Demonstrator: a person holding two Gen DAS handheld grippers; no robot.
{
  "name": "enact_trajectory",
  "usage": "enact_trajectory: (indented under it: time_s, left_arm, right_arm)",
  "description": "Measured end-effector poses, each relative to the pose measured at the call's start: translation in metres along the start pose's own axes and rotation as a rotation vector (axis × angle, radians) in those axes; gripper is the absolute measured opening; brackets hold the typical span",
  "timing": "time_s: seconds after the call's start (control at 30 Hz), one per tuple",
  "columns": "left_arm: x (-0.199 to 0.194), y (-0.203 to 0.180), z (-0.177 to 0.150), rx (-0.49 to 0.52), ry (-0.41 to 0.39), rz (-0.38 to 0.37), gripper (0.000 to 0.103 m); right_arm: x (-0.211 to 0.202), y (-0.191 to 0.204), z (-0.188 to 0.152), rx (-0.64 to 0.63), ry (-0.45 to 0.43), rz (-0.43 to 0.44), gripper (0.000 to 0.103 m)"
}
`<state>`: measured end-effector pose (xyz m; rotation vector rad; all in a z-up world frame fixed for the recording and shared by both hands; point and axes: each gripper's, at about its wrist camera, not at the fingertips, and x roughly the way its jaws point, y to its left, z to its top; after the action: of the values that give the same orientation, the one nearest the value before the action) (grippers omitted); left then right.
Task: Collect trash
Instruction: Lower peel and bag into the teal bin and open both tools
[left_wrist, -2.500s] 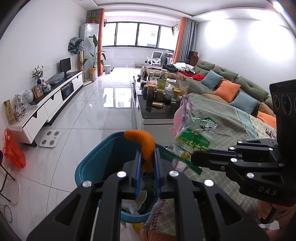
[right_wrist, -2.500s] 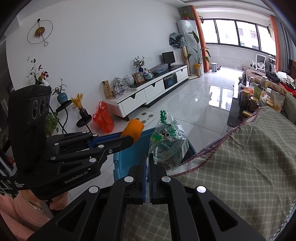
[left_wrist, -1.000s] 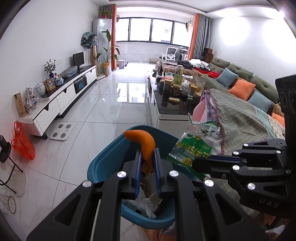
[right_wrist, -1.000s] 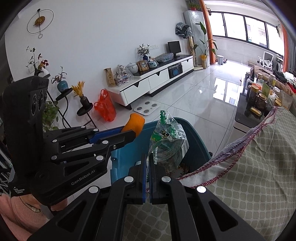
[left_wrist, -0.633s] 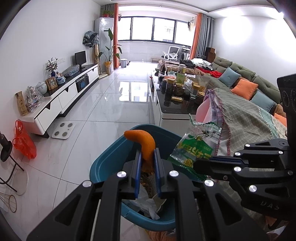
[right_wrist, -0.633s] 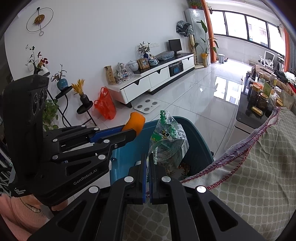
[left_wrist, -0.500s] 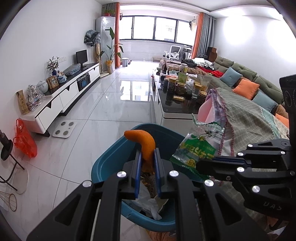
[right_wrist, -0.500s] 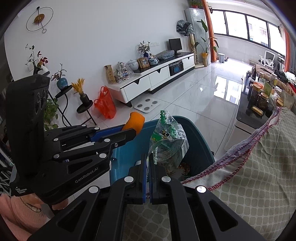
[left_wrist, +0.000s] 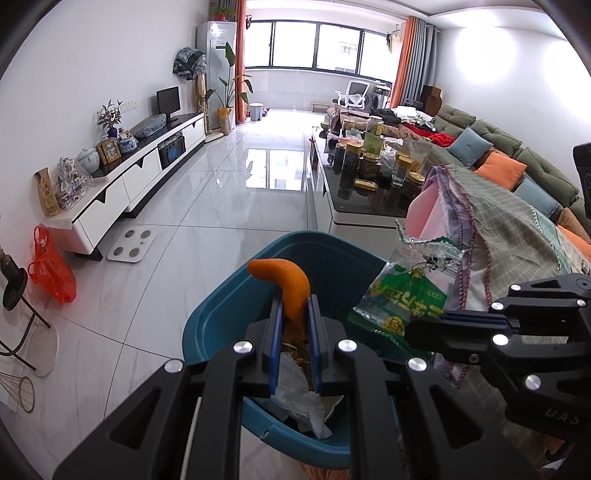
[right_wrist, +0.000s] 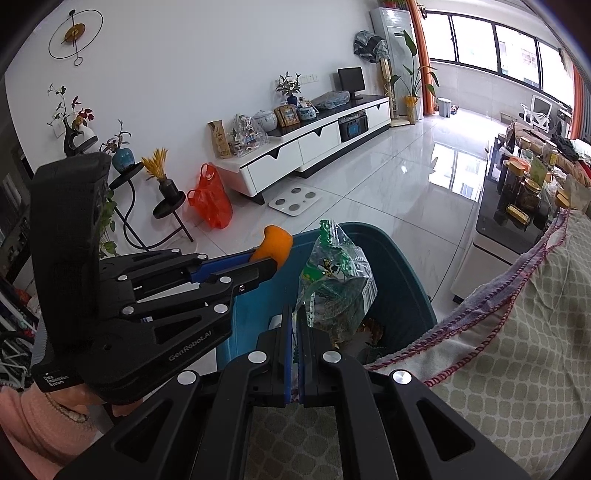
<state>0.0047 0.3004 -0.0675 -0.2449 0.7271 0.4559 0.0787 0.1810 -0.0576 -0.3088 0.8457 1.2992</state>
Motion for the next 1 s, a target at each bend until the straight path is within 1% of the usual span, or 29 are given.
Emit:
enact_trajectory:
  time_s: [0.4,0.6,0.7,0.83,0.93,1.0]
  left_arm:
    - [0.018,0.004,-0.005,-0.009,0.044,0.002,0.014]
    - [0.028,0.004,-0.007,-0.027,0.075,-0.009,0.015]
    - [0.033,0.008,-0.009,-0.034,0.088,-0.016,0.015]
    - [0.041,0.011,-0.011,-0.052,0.111,-0.032,0.016]
    - [0.043,0.011,-0.014,-0.057,0.115,-0.033,0.017]
    - [0.043,0.010,-0.014,-0.057,0.113,-0.034,0.024]
  right_arm:
    - [0.008,-0.002,0.003,0.015,0.039,0.014,0.003]
    - [0.014,-0.006,0.006,0.034,0.063,0.024,0.003]
    - [0.018,-0.008,0.009,0.050,0.076,0.035,0.006]
    - [0.021,-0.012,0.008,0.076,0.085,0.048,0.006]
    - [0.020,-0.015,0.008,0.098,0.080,0.053,0.008]
    - [0.020,-0.017,0.008,0.112,0.078,0.056,0.011]
